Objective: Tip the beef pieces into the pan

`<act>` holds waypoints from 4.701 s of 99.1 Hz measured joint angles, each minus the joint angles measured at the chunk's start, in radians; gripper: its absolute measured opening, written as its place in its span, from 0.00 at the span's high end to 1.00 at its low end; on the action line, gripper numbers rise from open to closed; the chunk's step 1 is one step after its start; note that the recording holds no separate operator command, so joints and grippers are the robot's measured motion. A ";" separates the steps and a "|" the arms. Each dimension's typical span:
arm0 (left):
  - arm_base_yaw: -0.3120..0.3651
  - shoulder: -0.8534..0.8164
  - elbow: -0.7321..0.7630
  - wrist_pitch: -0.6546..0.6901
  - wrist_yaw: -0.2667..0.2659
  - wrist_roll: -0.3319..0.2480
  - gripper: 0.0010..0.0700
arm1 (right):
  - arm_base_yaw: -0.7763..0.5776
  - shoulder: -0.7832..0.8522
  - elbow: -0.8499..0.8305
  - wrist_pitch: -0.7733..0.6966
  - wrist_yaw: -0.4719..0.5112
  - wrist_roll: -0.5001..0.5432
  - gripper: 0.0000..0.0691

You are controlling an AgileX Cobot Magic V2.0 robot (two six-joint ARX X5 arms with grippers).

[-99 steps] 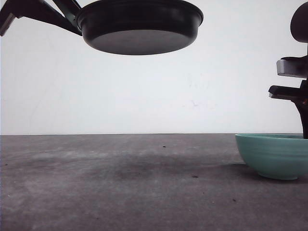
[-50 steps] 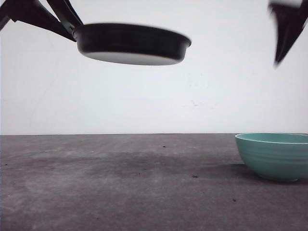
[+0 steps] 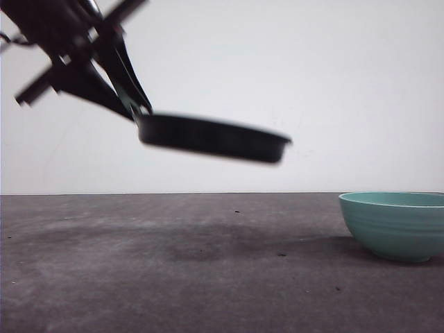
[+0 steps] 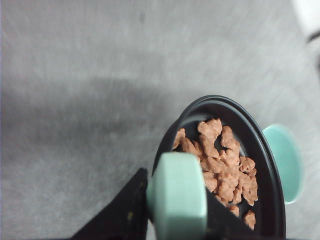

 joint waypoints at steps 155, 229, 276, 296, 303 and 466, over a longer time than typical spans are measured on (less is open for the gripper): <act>-0.028 -0.093 0.001 -0.084 -0.367 0.060 0.00 | 0.000 -0.016 0.000 -0.077 0.034 -0.072 0.98; -0.022 -0.891 -0.047 -0.199 -0.693 0.162 0.98 | 0.008 -0.195 -0.242 0.154 0.131 -0.209 0.98; -0.022 -0.969 -0.054 -0.296 -0.764 0.166 0.98 | 0.008 -0.192 -0.253 0.224 0.134 -0.209 0.98; -0.022 -0.968 -0.054 -0.295 -0.765 0.166 0.98 | 0.008 -0.192 -0.253 0.225 0.134 -0.209 0.98; -0.022 -0.969 -0.054 -0.295 -0.765 0.166 0.98 | 0.008 -0.193 -0.253 0.225 0.134 -0.209 0.98; -0.022 -0.968 -0.054 -0.294 -0.766 0.166 0.98 | -0.160 -0.606 -1.052 0.395 0.003 -0.079 0.98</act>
